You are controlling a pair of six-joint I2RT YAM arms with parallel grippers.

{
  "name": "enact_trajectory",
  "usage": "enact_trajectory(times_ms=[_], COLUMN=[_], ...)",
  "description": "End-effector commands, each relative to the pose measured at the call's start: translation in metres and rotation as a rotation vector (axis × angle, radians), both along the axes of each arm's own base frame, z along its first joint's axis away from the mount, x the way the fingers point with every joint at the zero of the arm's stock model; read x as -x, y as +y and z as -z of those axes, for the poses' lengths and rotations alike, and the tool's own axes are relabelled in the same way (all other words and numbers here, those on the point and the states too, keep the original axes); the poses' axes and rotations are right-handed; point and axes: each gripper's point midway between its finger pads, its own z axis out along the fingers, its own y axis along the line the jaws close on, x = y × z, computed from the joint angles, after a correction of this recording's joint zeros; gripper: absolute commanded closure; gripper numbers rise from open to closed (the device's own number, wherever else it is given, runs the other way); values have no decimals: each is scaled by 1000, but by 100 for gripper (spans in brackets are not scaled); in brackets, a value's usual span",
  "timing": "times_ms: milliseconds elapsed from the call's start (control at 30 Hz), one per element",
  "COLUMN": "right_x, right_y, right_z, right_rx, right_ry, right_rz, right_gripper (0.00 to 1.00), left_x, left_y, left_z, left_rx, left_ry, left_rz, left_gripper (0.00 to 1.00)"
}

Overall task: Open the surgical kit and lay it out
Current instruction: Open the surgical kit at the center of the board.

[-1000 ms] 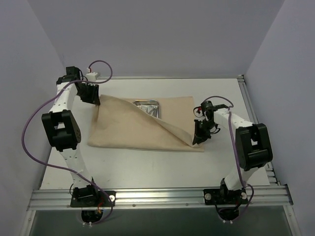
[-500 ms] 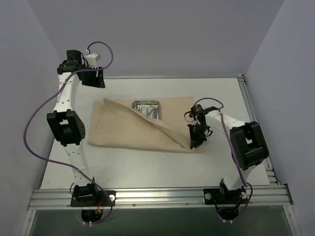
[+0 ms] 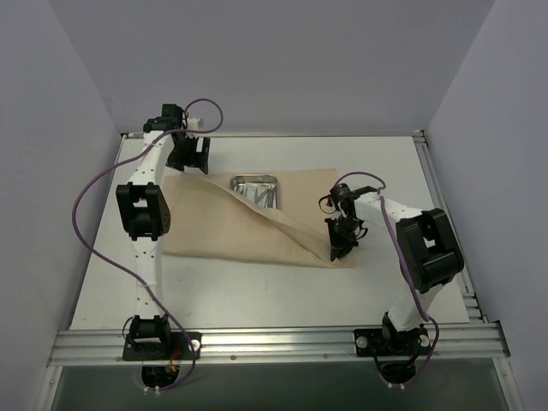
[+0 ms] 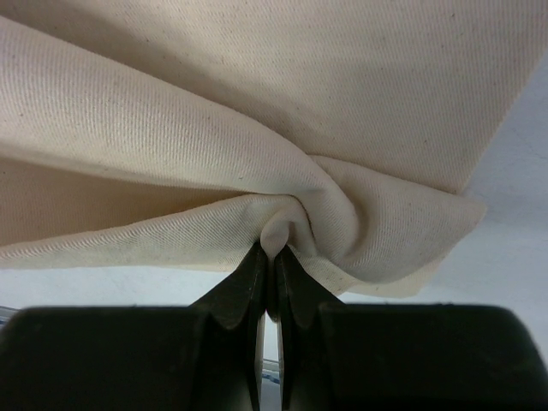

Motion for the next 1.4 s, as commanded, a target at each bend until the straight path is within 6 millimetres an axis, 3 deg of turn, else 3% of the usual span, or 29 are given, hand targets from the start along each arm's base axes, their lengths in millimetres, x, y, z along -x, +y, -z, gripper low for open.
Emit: enact_trajectory(times_ms=[0,167,433,600,767,867,1033,1067,1167,1233,1267,1300,1333,1367], right_x=[9,9,7,8,4,3,-1,-1,-5,-4,0,2,6,13], right_y=[-10,-10,-8,-9,-8,-7,-8,-9,-11,-16,-23,-27,-30,-34], right_z=[1,2,1,3,1,1,-3,-6,-22,-33,-44,-48,-52,-57], right_rx=[54,54,52,55,53,50,58,61,80,106,140,153,164,173], right_ry=[44,42,36,40,24,22,16,16,9,18,28,36,46,66], right_rz=[-17,-11,-5,-10,-2,-2,-10,-10,-14,-13,-11,-4,6,18], right_gripper=[100,100,100,100,100,100,100,100,100,100,100,100,100,100], left_x=[-7,5,38,43,37,35,37,40,60,89,113,134,150,181], left_y=[15,31,30,22,19,21,27,28,37,40,43,54,55,56], left_z=[-14,-19,-2,4,1,1,-2,-4,-21,-42,-35,-54,-55,-41], left_rx=[-61,-119,-72,-5,9,7,-11,-15,-53,-74,-74,-82,-89,-101], left_ry=[-22,-8,143,180,159,152,154,158,180,216,292,292,317,407], left_rz=[-102,-150,-144,-127,-121,-125,-134,-135,-104,-50,-31,3,38,74], left_gripper=[4,6,6,3,45,58,97,98,98,98,98,98,98,98])
